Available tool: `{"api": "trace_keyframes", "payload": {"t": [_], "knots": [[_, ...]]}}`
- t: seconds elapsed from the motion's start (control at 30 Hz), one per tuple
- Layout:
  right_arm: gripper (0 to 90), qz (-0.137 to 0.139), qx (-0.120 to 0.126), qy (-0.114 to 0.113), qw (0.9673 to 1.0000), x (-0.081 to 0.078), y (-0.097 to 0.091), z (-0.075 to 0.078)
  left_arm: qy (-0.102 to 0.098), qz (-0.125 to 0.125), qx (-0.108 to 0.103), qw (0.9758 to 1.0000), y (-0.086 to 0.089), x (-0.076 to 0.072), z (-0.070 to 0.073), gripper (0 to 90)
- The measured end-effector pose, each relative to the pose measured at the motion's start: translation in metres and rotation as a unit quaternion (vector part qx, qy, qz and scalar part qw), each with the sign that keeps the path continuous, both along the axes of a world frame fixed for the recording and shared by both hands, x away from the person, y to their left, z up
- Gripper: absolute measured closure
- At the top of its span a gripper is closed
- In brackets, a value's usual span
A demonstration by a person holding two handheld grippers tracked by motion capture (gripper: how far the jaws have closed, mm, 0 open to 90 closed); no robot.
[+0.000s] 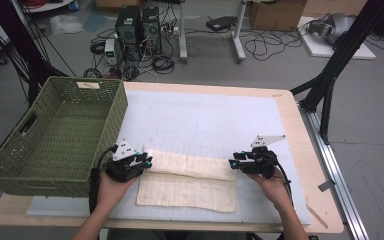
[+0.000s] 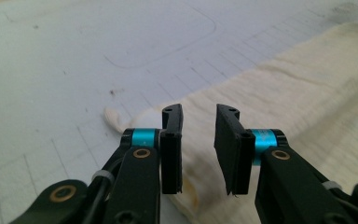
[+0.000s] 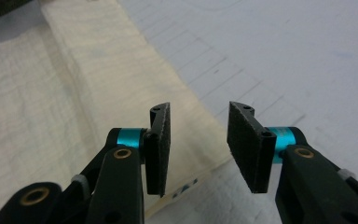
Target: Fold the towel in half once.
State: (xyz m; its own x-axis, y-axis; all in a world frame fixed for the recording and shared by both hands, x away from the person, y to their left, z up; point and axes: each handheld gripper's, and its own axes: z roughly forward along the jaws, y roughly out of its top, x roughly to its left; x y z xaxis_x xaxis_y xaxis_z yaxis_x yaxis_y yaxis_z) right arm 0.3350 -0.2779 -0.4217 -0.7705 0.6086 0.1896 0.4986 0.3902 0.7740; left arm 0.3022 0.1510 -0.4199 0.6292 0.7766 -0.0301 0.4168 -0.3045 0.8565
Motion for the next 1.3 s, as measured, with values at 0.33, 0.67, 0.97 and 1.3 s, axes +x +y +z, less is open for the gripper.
{"api": "trace_keyframes", "payload": {"t": [0.33,0.67,0.97,1.3], "knots": [[62.5,0.009,-0.037,0.039,0.9985,0.013,0.014,-0.019,0.053,0.030,0.038,0.9974,-0.004,0.026,-0.024,64.1],[86.1,0.022,-0.030,0.046,0.9983,0.012,0.015,-0.021,0.060,0.022,0.013,0.9979,-0.004,0.028,-0.025,88.7],[88.8,0.021,0.005,0.016,0.9996,0.003,0.007,-0.003,0.017,0.029,-0.002,0.9994,0.001,0.019,-0.013,89.5],[88.8,0.025,0.026,-0.020,0.9992,-0.011,0.002,0.013,-0.016,0.031,-0.007,0.9994,0.006,0.001,-0.003,89.6]]}}
